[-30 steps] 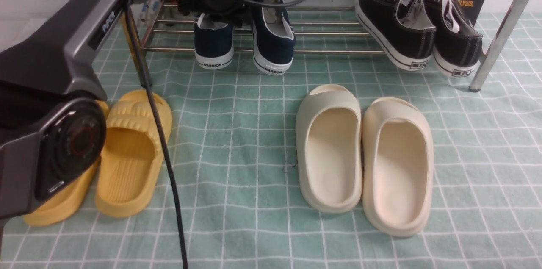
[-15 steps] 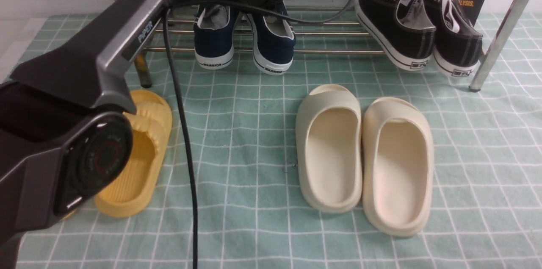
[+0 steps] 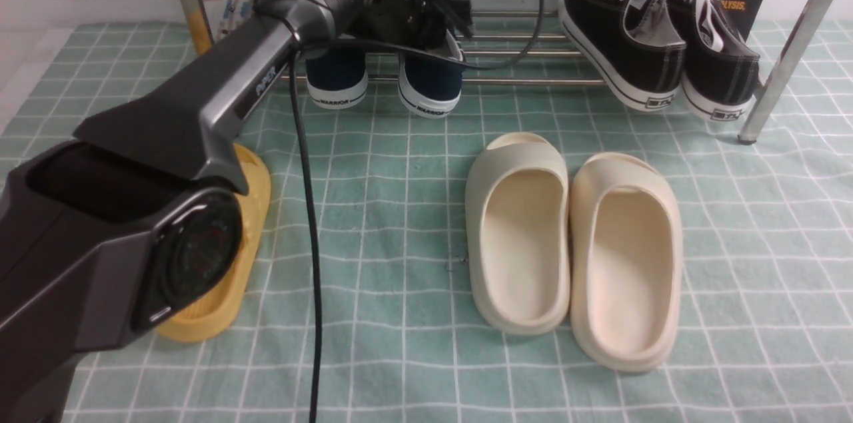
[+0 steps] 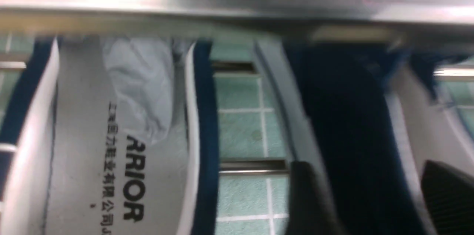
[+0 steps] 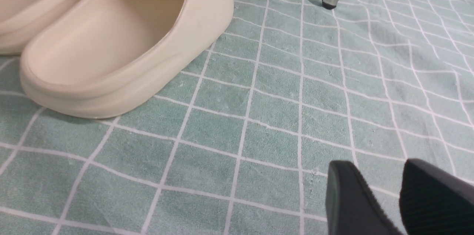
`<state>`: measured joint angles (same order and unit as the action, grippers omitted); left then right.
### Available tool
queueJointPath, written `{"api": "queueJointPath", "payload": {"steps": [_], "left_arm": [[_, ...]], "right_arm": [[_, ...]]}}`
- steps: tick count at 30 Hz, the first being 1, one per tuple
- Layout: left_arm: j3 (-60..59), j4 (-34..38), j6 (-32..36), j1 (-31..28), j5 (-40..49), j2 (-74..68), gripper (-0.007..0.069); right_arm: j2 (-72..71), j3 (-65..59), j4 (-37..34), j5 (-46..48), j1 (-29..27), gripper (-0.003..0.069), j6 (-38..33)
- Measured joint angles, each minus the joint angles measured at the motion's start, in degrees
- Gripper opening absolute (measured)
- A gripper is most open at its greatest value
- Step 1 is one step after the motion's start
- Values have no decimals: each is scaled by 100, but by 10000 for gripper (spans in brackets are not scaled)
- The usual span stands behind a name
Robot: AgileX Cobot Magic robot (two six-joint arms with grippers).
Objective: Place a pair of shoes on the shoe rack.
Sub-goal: Use the left arm to put a shoe into the shoe rack
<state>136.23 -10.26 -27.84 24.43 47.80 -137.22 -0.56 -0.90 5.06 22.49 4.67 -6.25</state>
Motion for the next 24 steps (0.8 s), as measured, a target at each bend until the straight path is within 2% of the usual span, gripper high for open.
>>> {"api": "queueJointPath", "payload": {"steps": [1,2,4,5,6,15,24], "left_arm": [[0,-11,-16,0,0,-11,309],[0,-30,-45,0,10,-49,212],[0,-42,-63,-20,51,-52,64],[0,-1,-75,-34,52,-57,11],[0,105,-75,-41,52,-71,-8],[0,453,-70,-99,-52,-73,-4],[-6,427,-458,-457,-226,11,-4]], "right_arm": [[0,0,0,0,0,246,0],[0,0,0,0,0,246,0],[0,0,0,0,0,246,0],[0,0,0,0,0,246,0],[0,0,0,0,0,246,0],[0,0,0,0,0,246,0],[0,0,5,0,0,246,0]]}}
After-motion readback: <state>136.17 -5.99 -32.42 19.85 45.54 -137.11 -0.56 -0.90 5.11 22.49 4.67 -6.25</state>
